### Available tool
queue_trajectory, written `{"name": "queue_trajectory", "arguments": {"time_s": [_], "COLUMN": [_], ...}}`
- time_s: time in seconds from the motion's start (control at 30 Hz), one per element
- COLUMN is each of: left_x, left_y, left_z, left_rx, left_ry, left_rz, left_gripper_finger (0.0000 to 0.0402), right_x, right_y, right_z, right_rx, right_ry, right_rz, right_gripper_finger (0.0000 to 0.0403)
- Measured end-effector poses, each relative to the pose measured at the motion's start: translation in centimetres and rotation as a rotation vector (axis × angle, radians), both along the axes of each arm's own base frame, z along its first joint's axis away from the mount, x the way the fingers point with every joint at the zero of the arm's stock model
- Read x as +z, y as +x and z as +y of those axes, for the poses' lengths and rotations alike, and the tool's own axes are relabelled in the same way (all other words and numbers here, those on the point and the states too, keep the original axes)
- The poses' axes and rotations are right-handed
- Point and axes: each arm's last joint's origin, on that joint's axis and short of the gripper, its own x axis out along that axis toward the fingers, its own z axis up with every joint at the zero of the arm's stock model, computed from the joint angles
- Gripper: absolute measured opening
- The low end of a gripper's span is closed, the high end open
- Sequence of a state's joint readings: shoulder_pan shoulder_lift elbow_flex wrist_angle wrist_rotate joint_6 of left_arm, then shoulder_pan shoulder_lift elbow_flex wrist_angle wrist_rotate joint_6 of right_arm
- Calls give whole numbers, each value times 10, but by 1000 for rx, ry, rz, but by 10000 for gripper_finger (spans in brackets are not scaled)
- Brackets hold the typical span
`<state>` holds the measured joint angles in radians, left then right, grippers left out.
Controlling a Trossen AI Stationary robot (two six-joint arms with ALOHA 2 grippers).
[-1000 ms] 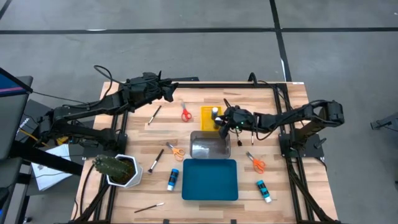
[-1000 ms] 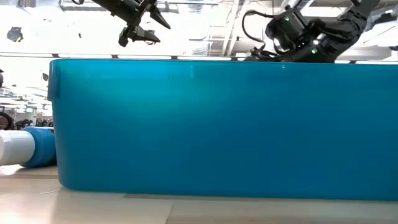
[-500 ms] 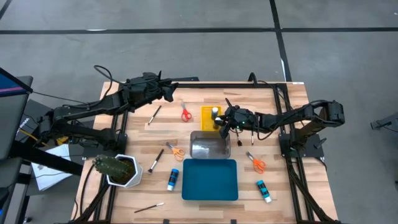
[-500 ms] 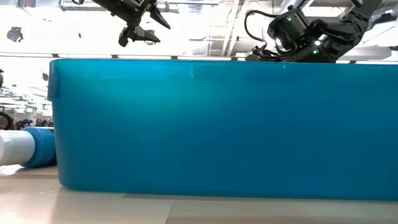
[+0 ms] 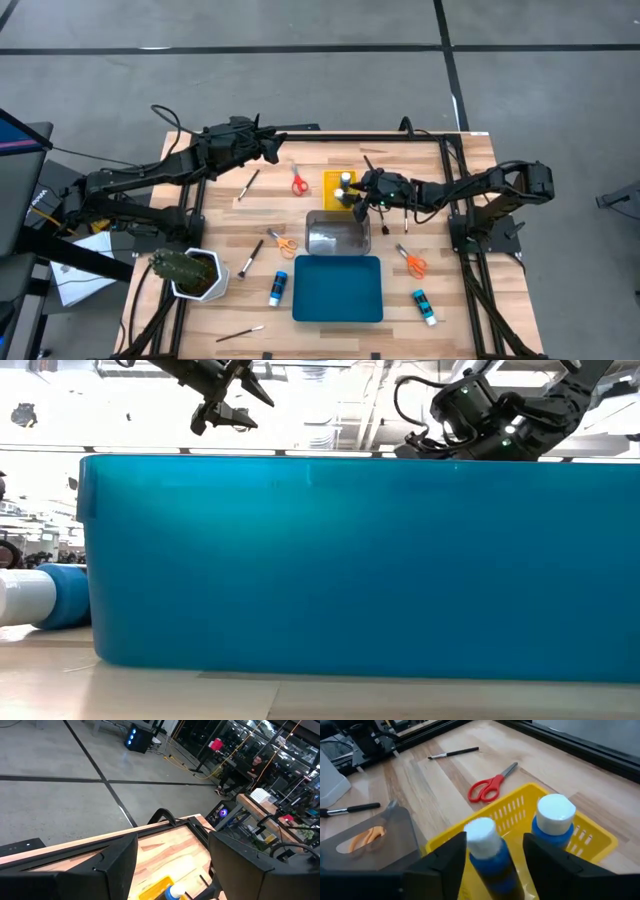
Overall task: Pick & Place Paint Supplies
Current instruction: Put the blue paint bottle into the yellow bin
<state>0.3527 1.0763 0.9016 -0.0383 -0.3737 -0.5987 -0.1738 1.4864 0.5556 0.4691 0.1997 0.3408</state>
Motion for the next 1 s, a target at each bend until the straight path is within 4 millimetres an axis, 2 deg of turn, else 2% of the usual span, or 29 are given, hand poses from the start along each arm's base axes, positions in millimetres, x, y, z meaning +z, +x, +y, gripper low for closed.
{"name": "queue_trajectory", "arguments": {"time_s": [0.17,0.47,1.0], "left_x": [0,0,0], "left_y": [0,0,0], "left_z": [0,0,0], "left_rx": [0,0,0], "left_ry": [0,0,0], "left_rz": [0,0,0], "left_gripper_finger": [237,237,237], "right_x": [7,29,29], "right_y": [0,-8,-9], "right_z": [0,-1,2], "right_rx": [17,8,43], "right_ry": [1,-22,-27], "right_rz": [-40,-113,-91], "right_gripper_finger": [202,177,150]}}
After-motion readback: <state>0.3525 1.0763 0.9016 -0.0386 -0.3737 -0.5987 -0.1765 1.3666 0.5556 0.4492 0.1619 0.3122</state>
